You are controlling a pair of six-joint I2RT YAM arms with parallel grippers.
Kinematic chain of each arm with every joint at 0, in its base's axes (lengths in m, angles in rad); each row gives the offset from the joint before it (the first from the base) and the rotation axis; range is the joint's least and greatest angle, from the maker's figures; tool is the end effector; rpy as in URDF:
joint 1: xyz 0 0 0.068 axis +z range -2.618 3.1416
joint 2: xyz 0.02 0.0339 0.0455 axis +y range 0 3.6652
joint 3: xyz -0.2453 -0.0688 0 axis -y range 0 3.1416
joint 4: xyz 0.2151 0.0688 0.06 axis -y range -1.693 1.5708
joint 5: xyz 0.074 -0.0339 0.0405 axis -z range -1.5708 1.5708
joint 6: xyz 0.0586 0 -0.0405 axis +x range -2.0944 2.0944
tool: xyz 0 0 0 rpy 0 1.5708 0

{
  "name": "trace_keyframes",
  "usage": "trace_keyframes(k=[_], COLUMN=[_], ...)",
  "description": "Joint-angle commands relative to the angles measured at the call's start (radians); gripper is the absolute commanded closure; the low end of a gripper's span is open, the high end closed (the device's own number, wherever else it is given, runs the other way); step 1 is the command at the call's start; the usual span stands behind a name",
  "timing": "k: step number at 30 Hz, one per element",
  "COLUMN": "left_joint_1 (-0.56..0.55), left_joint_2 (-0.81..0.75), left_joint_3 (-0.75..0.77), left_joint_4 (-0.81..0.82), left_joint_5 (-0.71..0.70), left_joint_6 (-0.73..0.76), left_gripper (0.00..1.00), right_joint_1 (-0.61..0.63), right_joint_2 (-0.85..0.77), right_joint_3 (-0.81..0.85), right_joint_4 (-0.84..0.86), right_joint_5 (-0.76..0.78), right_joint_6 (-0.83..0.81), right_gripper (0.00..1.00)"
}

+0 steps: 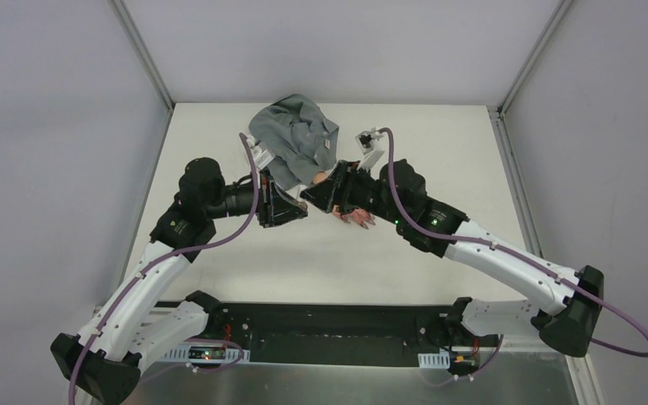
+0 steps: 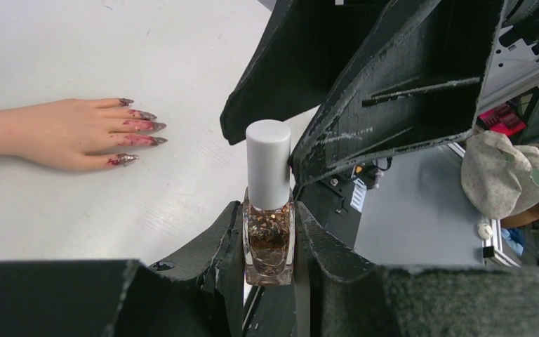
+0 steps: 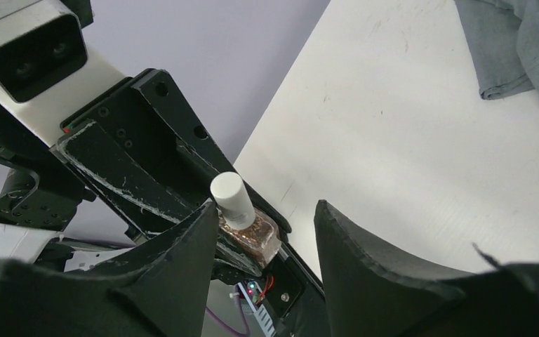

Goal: Paint the nails
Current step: Unscrew the nail polish bottle.

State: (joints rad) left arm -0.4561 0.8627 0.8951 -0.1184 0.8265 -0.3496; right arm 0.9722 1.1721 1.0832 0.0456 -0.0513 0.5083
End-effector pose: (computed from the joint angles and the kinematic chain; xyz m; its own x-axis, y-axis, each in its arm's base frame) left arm 0.1487 -0.1210 0.3570 -0.4000 -0.0622 -0.9144 0.8721 0.2811 -0.4006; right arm 0.1535 0.2303 0.3745 -0.4369 0.2220 -0.8717 -0.7341 0.4720 0.4882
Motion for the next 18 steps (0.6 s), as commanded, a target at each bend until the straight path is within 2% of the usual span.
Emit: trace_keyframes(k=[1, 9, 14, 18], left_joint_1=[0.01, 0.01, 0.01, 0.01], left_joint_2=[-0.01, -0.01, -0.016, -0.016], left_joint_3=[0.005, 0.006, 0.007, 0.01], left_joint_4=[0.007, 0.006, 0.005, 0.007], left_joint_5=[-0.018, -0.01, -0.007, 0.009], left_joint_6=[-0.001, 0.0, 0.001, -0.001], left_gripper=[1.0, 1.0, 1.0, 1.0], right_joint_1=[0.037, 0.06, 0.063, 0.063], right_joint_2=[0.031, 0.086, 0.105, 0.11], right_joint_3=[0.089, 0.121, 0.137, 0.144], right_joint_4=[0.025, 0.037, 0.026, 0.009], right_joint_5=[0.08, 0.096, 0.099, 0.099], right_joint_6=[0.008, 0.006, 0.004, -0.007], right_gripper=[0.45, 0.57, 0.68, 0.89])
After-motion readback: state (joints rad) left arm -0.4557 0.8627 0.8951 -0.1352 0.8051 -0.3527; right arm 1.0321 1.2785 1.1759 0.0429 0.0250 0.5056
